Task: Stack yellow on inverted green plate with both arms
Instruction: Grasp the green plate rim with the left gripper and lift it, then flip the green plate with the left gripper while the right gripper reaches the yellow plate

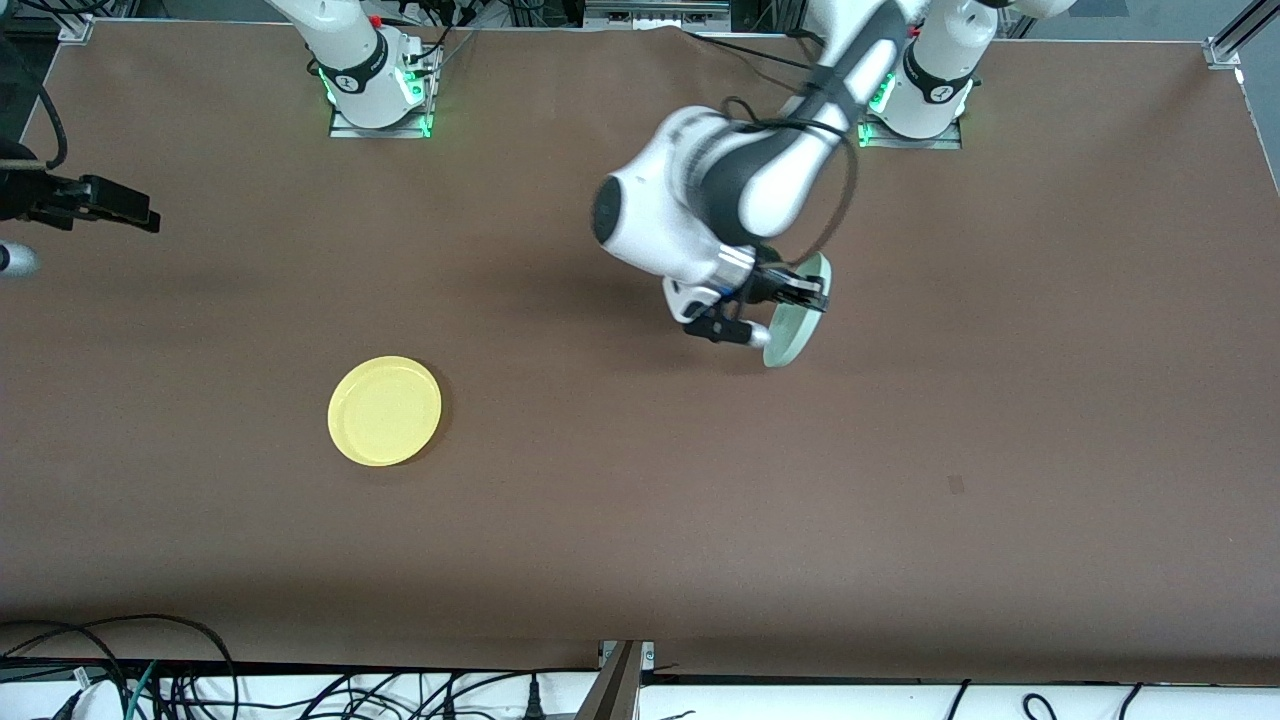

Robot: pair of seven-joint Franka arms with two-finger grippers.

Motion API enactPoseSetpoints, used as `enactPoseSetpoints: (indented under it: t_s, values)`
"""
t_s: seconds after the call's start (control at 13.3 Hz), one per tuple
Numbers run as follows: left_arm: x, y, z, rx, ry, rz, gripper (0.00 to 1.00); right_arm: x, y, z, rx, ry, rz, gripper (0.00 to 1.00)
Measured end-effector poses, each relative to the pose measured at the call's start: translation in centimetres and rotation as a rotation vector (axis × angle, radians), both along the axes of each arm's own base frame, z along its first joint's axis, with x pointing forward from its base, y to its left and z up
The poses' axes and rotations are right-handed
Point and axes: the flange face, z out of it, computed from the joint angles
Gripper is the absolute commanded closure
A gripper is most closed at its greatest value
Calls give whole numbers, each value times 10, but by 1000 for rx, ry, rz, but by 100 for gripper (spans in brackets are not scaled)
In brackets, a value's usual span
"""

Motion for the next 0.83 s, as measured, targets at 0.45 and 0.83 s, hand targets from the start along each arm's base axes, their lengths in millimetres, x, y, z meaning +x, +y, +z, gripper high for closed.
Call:
enactPoseSetpoints:
  t_s: [0.45,0.83]
  values:
    - [-69,-59,-112,308,-205,-165,100,52,-7,-103,-10,60,-9,0]
    - [-66,-62,-127,354,-338,-169,100,90,1,-201,27,57,-15,0]
